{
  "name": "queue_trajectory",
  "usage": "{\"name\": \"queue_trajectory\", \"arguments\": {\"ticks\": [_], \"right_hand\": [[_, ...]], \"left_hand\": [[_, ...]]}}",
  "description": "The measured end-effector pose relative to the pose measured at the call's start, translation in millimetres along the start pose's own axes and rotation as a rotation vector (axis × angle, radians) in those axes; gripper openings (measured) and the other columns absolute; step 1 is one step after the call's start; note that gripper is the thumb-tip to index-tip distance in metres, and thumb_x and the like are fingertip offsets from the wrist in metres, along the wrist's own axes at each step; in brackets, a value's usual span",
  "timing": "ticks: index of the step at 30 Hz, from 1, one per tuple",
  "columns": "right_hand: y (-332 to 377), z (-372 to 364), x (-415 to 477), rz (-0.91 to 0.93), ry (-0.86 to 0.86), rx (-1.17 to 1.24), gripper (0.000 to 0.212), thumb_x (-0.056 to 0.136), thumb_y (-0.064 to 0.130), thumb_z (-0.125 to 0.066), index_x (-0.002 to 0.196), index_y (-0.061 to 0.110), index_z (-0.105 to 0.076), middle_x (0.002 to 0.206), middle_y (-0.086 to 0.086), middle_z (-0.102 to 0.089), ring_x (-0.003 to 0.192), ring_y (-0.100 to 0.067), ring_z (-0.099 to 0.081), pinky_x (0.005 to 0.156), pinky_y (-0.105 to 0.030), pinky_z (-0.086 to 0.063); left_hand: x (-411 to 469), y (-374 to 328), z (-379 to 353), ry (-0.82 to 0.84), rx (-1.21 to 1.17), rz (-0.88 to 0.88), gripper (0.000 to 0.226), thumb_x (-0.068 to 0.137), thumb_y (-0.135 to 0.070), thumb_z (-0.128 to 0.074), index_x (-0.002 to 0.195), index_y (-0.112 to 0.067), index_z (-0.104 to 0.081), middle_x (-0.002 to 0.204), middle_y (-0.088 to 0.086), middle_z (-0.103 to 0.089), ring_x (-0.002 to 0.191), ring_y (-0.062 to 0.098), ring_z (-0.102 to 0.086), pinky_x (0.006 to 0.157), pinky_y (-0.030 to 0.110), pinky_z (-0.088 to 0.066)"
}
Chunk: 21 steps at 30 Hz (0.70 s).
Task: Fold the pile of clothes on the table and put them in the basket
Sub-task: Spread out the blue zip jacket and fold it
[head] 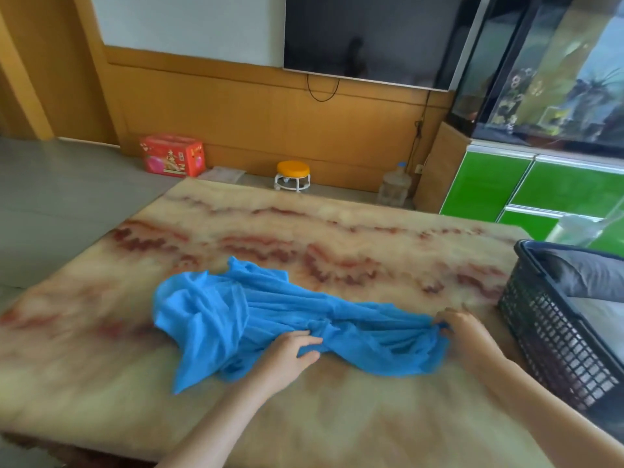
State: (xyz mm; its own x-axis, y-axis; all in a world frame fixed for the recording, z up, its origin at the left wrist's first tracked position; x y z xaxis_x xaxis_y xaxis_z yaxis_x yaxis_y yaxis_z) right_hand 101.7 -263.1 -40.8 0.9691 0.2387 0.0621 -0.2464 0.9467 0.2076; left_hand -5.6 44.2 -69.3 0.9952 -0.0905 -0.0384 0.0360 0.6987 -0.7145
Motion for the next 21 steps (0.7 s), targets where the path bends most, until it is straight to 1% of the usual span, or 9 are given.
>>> {"name": "queue_trajectory", "arguments": {"ticks": [4, 6, 8, 9, 13, 15, 17, 19, 21], "right_hand": [[-38, 33, 23, -0.183, -0.17, 0.039, 0.03, 0.075, -0.004, -0.059, 0.095, 0.012, -0.073, 0.097, -0.014, -0.071, 0.096, -0.032, -0.063, 0.079, -0.037, -0.048], [-35, 39, 46, -0.234, -0.173, -0.014, 0.045, 0.079, -0.004, -0.05, 0.117, 0.014, -0.066, 0.119, -0.014, -0.065, 0.113, -0.03, -0.057, 0.093, -0.037, -0.041], [-16, 33, 62, -0.224, -0.103, -0.047, 0.055, 0.082, 0.003, -0.043, 0.133, 0.022, -0.053, 0.143, -0.004, -0.046, 0.136, -0.023, -0.036, 0.111, -0.035, -0.016], [-1, 28, 64, -0.191, -0.089, -0.028, 0.057, 0.081, 0.008, -0.04, 0.135, 0.024, -0.05, 0.148, -0.001, -0.038, 0.141, -0.02, -0.026, 0.112, -0.031, -0.007], [96, -12, 25, 0.127, -0.067, 0.285, 0.043, 0.082, 0.003, -0.053, 0.12, 0.018, -0.064, 0.129, 0.0, -0.058, 0.124, -0.017, -0.048, 0.102, -0.018, -0.029], [148, -38, -14, 0.323, 0.009, 0.401, 0.03, 0.086, 0.027, -0.061, 0.115, 0.026, -0.066, 0.12, 0.009, -0.061, 0.113, -0.008, -0.052, 0.098, -0.017, -0.038], [186, -65, -45, 0.507, -0.041, 0.358, 0.039, 0.079, 0.051, -0.059, 0.115, 0.035, -0.061, 0.115, 0.012, -0.06, 0.103, -0.007, -0.05, 0.089, -0.02, -0.042], [211, -87, -60, 0.637, -0.096, 0.235, 0.047, 0.07, 0.058, -0.054, 0.114, 0.04, -0.054, 0.113, 0.01, -0.056, 0.098, -0.01, -0.047, 0.081, -0.02, -0.041], [216, -96, -56, 0.608, -0.123, 0.275, 0.042, 0.066, 0.055, -0.058, 0.106, 0.041, -0.056, 0.114, 0.009, -0.052, 0.101, -0.011, -0.043, 0.083, -0.021, -0.045]], "left_hand": [[28, -44, -29, 0.07, -0.047, -0.103, 0.032, 0.092, -0.027, -0.057, 0.124, -0.026, -0.061, 0.133, -0.013, -0.051, 0.126, 0.004, -0.044, 0.095, 0.007, -0.026], [45, -54, -21, 0.0, -0.042, -0.128, 0.027, 0.092, -0.022, -0.056, 0.117, -0.023, -0.065, 0.121, -0.011, -0.06, 0.112, 0.006, -0.054, 0.097, 0.016, -0.036], [62, -51, -2, -0.148, 0.004, -0.14, 0.026, 0.091, -0.015, -0.055, 0.113, -0.02, -0.068, 0.114, -0.006, -0.064, 0.105, 0.01, -0.058, 0.096, 0.025, -0.042], [69, -45, 9, -0.208, 0.07, -0.149, 0.027, 0.091, -0.012, -0.054, 0.114, -0.02, -0.067, 0.116, -0.006, -0.063, 0.108, 0.011, -0.058, 0.097, 0.025, -0.041], [99, -5, 33, -0.157, 0.395, -0.132, 0.044, 0.089, -0.02, -0.06, 0.133, -0.024, -0.052, 0.139, -0.003, -0.047, 0.129, 0.017, -0.042, 0.108, 0.027, -0.027], [110, 22, 38, -0.016, 0.494, -0.036, 0.057, 0.09, -0.033, -0.059, 0.142, -0.029, -0.037, 0.147, -0.005, -0.037, 0.137, 0.014, -0.031, 0.113, 0.035, -0.019], [114, 44, 38, 0.104, 0.566, 0.046, 0.063, 0.089, -0.043, -0.057, 0.145, -0.034, -0.03, 0.149, -0.008, -0.031, 0.139, 0.014, -0.025, 0.114, 0.044, -0.011], [117, 53, 39, 0.047, 0.607, 0.025, 0.058, 0.085, -0.048, -0.06, 0.138, -0.033, -0.042, 0.136, -0.007, -0.043, 0.132, 0.014, -0.034, 0.111, 0.04, -0.017], [119, 53, 45, -0.113, 0.617, -0.027, 0.041, 0.083, -0.046, -0.063, 0.119, -0.027, -0.058, 0.116, -0.004, -0.056, 0.118, 0.018, -0.047, 0.099, 0.033, -0.03]]}}
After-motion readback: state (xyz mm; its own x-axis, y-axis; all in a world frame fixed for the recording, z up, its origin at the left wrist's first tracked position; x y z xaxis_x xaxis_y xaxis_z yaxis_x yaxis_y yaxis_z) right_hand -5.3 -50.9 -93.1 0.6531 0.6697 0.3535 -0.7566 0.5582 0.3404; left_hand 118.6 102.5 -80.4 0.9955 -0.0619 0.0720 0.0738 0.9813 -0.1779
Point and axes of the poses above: each hand's wrist, its own x-axis towards the middle knuckle, its own z-axis out of the back of the hand, y = z × x, the point moved 6 cm from there along x, towards the middle knuckle
